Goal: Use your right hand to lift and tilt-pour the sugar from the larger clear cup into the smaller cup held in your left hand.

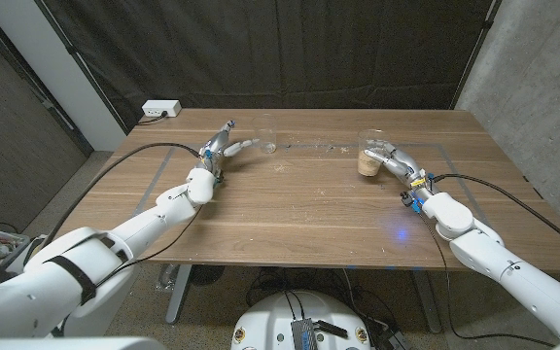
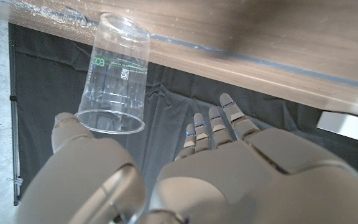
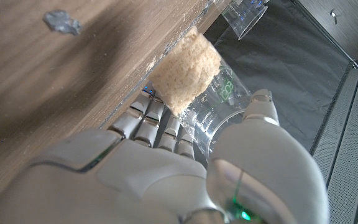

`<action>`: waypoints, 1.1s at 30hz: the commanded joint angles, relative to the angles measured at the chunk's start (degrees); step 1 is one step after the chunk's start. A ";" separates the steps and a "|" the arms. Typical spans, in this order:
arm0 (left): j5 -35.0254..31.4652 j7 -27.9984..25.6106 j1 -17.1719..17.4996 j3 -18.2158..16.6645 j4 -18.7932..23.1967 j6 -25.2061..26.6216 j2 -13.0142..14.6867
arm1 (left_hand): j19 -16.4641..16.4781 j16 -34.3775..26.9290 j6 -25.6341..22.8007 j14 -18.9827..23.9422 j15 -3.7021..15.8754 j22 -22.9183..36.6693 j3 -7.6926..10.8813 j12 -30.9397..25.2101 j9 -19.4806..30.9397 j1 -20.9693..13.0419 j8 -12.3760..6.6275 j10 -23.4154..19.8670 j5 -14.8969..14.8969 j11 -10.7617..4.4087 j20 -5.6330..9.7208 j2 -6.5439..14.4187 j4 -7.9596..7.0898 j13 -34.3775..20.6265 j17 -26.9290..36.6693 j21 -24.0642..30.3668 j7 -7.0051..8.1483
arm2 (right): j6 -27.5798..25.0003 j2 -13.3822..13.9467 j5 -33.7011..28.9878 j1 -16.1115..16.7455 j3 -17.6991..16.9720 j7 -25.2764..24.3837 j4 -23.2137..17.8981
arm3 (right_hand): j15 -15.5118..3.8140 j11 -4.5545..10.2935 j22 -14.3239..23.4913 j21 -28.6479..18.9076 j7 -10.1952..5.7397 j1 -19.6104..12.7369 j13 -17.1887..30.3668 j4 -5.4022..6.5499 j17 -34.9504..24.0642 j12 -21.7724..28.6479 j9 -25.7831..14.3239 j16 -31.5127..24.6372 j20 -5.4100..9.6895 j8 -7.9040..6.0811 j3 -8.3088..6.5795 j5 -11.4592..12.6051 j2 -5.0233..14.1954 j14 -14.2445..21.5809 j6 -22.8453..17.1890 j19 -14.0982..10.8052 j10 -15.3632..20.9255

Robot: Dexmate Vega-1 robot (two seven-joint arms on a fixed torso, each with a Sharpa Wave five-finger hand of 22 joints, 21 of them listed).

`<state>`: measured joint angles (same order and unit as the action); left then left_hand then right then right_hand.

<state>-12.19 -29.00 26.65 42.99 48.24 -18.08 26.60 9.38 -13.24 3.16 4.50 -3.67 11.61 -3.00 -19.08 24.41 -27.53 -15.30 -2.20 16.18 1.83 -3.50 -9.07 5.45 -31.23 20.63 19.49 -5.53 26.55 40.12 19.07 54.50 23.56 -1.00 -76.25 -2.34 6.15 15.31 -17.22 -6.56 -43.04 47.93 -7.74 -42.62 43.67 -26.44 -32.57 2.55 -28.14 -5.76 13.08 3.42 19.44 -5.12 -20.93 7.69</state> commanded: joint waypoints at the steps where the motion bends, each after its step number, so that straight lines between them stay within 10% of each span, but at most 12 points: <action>1: 0.19 -0.02 -8.11 4.93 -15.43 -5.49 -5.90 | 0.22 -0.14 -0.25 0.25 0.32 0.12 -0.47 -0.52 0.34 -0.42 -0.52 -0.30 0.37 -0.54 0.02 -0.01 0.07 -0.32 0.35 -0.12 -0.04 | 0.10 0.82 0.24 0.80 -0.76 -0.07 -0.95 | -10.28 -0.24 0.19 -0.42 -0.08 -0.59 0.35 0.16 -0.22 0.37 -0.34 0.14 0.97 -0.44 0.06 -0.39 0.29 0.53 -0.47 0.11 0.05; 9: 3.67 2.76 -12.84 8.72 -25.96 -6.81 -10.69 | 0.18 -0.17 -0.32 0.30 0.43 0.16 -0.77 -0.76 0.50 -0.52 -0.63 -0.31 0.58 -0.55 0.02 0.15 0.08 -0.58 0.54 -0.16 -0.01 | 0.87 0.98 0.44 1.25 -1.20 -0.01 -0.94 | -10.34 -0.20 0.22 -0.45 -0.12 -0.56 0.55 0.20 -0.23 0.55 -0.38 0.33 1.00 -0.53 0.09 -0.49 0.30 0.74 -0.61 0.11 0.09; 33: 14.66 8.22 -16.09 16.82 -27.43 -2.95 -13.26 | 4.82 -2.17 -6.02 6.85 4.00 0.34 -2.50 -4.63 1.70 -3.43 -3.74 -5.96 2.38 -3.12 1.56 1.49 0.90 -2.28 1.70 1.49 1.76 | 3.15 0.88 0.74 2.67 -2.45 -0.67 -0.12 | -10.31 -0.37 0.31 -0.53 0.06 -0.45 1.16 0.35 -0.59 0.97 -0.41 0.82 1.02 -0.71 0.17 -0.74 0.41 0.92 -1.03 0.17 -0.04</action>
<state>-2.69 -24.04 12.23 56.75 22.23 -22.22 14.87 13.23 -14.90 -2.44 10.43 0.03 11.88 -5.13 -23.16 25.90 -29.96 -18.50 -7.16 18.17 -1.24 -2.01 -7.45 6.00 -33.22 22.09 20.39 -3.82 28.80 40.99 19.63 56.63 21.56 -1.32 -76.64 -2.29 6.05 15.30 -17.21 -6.45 -43.26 48.92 -7.50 -42.88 44.30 -26.70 -31.80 2.55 -28.47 -5.53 12.62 3.64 20.00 -5.64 -20.93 7.58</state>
